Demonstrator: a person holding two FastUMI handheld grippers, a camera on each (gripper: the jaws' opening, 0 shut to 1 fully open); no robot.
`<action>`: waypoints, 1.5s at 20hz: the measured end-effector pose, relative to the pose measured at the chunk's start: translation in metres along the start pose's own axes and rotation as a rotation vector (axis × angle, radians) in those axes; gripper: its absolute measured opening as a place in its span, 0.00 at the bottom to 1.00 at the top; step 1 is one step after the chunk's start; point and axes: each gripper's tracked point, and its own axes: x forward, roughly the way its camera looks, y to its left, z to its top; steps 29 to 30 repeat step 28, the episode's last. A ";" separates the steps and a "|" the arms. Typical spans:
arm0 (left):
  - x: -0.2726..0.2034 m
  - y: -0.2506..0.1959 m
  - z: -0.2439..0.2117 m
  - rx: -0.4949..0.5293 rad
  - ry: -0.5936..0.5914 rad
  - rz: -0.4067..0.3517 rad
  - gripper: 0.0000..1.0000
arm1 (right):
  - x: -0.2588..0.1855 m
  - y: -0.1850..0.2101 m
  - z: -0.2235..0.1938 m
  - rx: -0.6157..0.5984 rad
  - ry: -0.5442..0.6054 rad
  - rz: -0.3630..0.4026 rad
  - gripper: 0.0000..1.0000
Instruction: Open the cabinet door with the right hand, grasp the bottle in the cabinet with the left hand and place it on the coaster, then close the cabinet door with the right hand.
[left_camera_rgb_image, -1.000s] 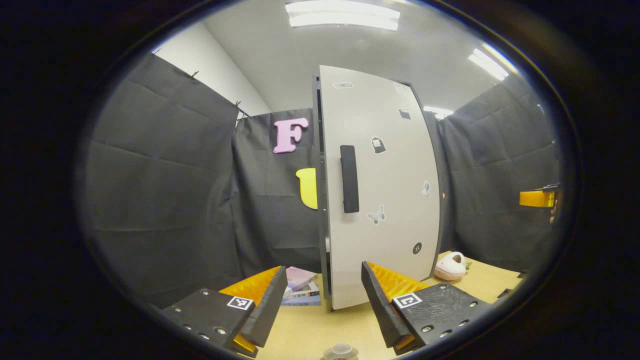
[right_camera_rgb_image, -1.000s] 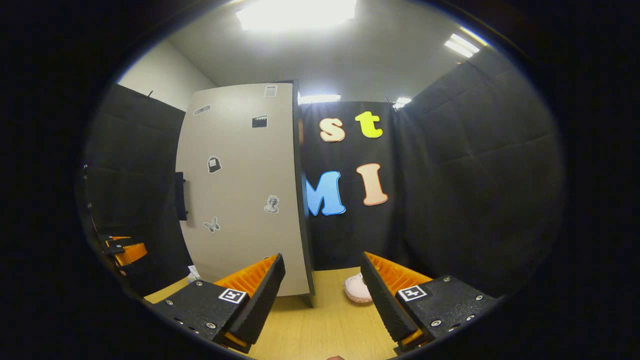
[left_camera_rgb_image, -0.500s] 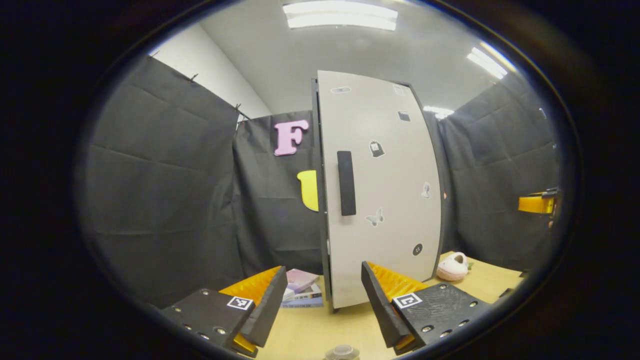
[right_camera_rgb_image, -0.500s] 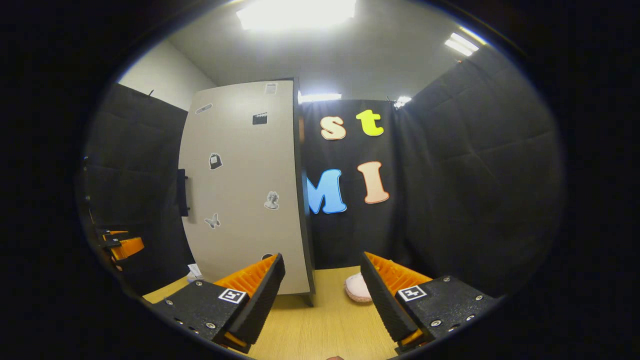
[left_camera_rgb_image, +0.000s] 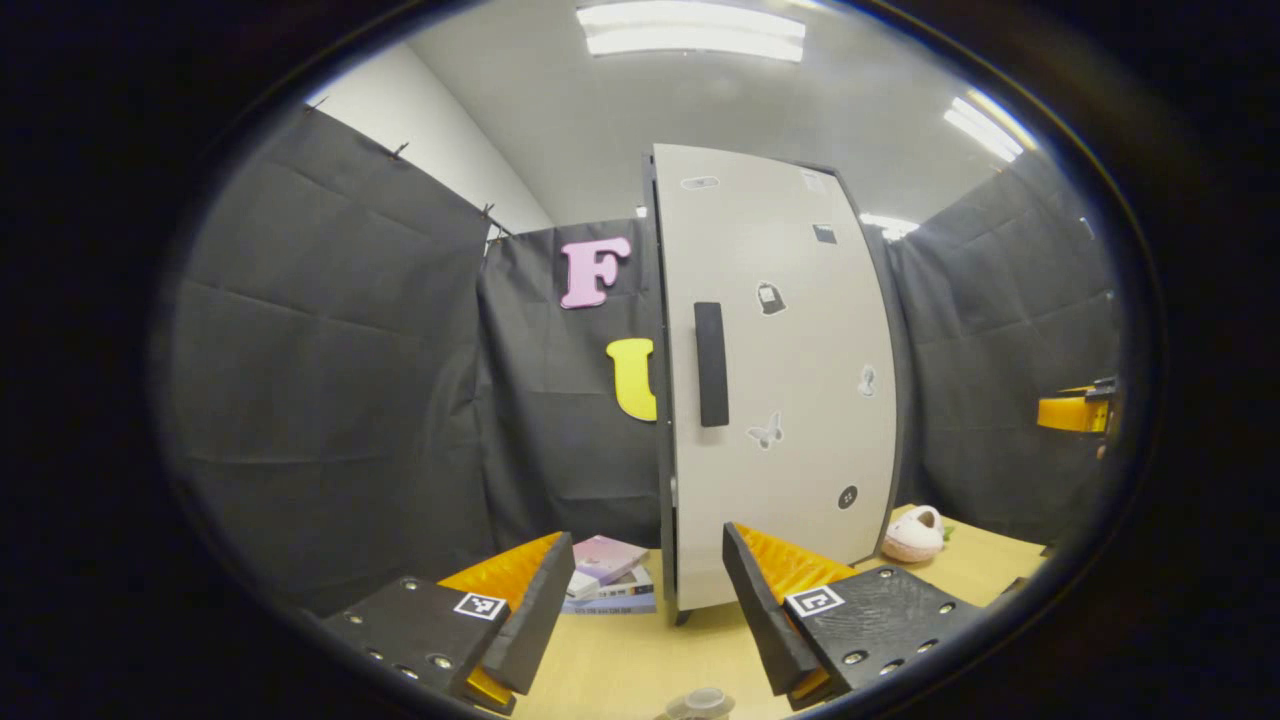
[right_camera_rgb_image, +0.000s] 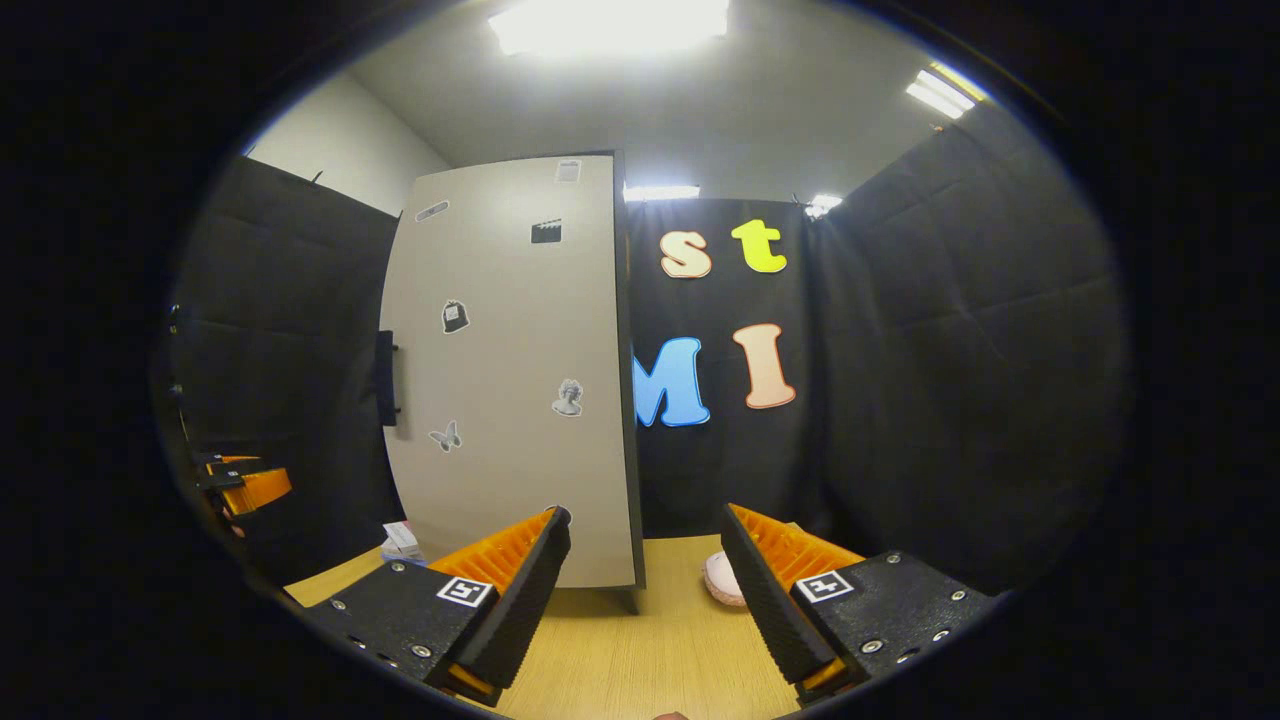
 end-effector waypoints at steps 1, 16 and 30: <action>0.001 0.002 0.000 0.001 0.001 0.001 0.89 | 0.001 0.002 0.000 -0.002 0.001 0.002 0.94; 0.004 0.005 0.005 0.015 0.000 -0.001 0.86 | 0.010 0.011 -0.002 0.003 -0.007 0.006 0.94; 0.004 0.000 0.004 0.011 -0.007 0.002 0.89 | 0.010 0.017 -0.001 -0.005 -0.010 0.005 0.94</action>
